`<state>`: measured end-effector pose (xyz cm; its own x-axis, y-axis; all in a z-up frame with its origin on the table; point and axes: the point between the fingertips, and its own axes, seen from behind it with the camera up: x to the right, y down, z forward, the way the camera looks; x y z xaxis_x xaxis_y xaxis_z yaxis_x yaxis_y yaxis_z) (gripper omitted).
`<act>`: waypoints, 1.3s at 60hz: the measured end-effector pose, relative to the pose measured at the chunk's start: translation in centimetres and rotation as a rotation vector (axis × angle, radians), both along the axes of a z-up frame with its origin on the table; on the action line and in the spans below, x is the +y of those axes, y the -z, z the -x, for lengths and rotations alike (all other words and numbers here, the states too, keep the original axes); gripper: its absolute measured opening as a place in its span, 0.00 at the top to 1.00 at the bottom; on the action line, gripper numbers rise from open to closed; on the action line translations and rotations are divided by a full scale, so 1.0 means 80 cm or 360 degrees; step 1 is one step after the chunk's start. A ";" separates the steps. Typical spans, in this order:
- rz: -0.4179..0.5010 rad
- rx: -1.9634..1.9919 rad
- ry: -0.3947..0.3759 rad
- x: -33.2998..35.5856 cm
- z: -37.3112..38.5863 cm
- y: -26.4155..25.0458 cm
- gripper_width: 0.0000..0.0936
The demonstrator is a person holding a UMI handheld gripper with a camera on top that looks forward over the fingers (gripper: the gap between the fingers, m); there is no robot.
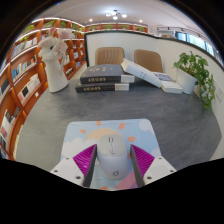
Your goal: Arrange mouse
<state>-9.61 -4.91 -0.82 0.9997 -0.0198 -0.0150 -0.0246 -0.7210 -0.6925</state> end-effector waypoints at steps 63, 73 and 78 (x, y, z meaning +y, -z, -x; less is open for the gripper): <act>-0.0347 0.0026 -0.0062 -0.219 -0.173 -0.295 0.11; -0.0353 0.0031 -0.0046 -0.234 -0.182 -0.289 0.11; -0.0351 0.0020 -0.0047 -0.238 -0.185 -0.288 0.11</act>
<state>5.17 -23.97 22.21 0.9995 0.0146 -0.0284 -0.0157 -0.5524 -0.8334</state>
